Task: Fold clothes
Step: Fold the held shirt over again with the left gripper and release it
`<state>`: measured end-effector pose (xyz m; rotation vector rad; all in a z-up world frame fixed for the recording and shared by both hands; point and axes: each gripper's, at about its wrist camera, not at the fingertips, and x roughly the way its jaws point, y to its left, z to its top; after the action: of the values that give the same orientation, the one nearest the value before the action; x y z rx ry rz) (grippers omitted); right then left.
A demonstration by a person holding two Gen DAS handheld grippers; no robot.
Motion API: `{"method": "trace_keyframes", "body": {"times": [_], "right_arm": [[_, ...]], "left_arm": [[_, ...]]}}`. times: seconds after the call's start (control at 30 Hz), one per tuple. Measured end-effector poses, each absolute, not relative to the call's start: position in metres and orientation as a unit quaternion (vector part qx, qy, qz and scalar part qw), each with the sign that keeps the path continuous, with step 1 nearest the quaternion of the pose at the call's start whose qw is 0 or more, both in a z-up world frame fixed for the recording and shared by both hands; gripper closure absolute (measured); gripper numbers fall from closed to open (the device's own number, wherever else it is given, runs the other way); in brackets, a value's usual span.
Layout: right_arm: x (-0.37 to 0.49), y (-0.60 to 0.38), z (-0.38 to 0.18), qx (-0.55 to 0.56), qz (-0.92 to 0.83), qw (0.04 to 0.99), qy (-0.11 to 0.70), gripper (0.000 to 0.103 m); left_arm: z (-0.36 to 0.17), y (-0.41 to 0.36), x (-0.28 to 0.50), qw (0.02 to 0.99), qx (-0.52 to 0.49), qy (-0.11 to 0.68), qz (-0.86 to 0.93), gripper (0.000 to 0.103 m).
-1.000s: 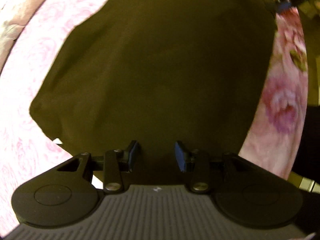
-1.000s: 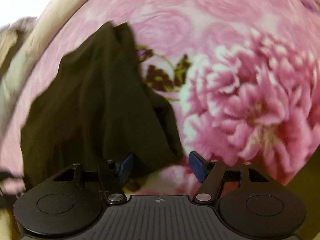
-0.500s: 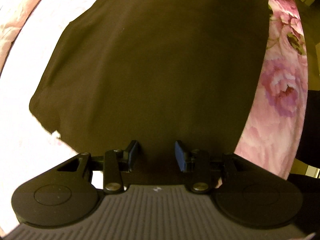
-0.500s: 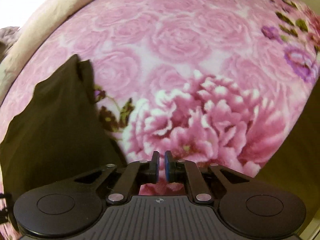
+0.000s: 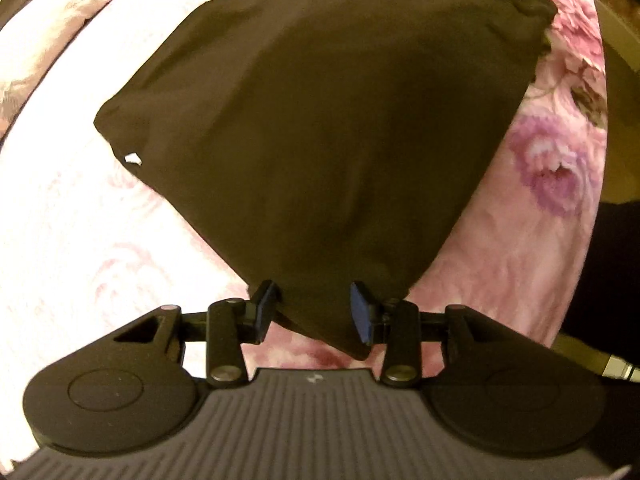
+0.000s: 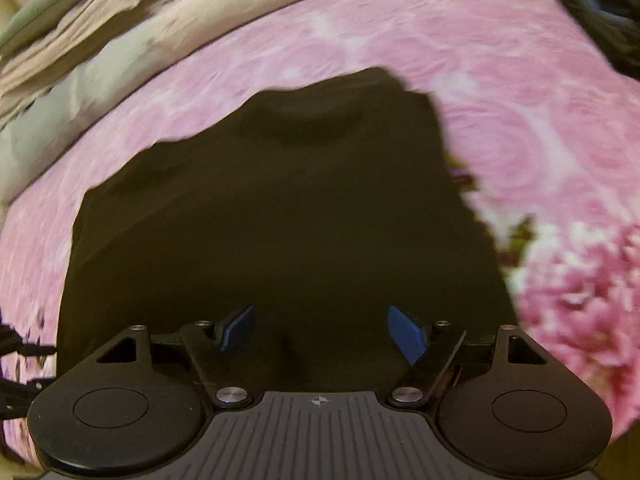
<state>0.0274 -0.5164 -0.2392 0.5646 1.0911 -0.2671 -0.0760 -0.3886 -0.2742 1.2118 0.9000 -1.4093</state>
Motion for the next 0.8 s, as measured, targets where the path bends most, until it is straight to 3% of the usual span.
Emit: {"method": "trace_keyframes", "body": {"times": [0.2, 0.6, 0.8], "right_arm": [[0.028, -0.507, -0.262, 0.256, -0.158, 0.745, 0.595, 0.027], [0.007, -0.474, -0.177, 0.268, -0.211, 0.748, 0.57, 0.027], [0.006, -0.464, -0.157, 0.274, -0.213, 0.754, 0.558, 0.027]], "left_arm": [[-0.282, -0.359, -0.069, 0.511, 0.505, 0.392, -0.575, 0.067], [-0.222, -0.317, -0.044, 0.54, 0.484, 0.365, -0.584, 0.065], [-0.228, -0.318, -0.075, 0.513, 0.523, 0.299, -0.611, 0.062]]}}
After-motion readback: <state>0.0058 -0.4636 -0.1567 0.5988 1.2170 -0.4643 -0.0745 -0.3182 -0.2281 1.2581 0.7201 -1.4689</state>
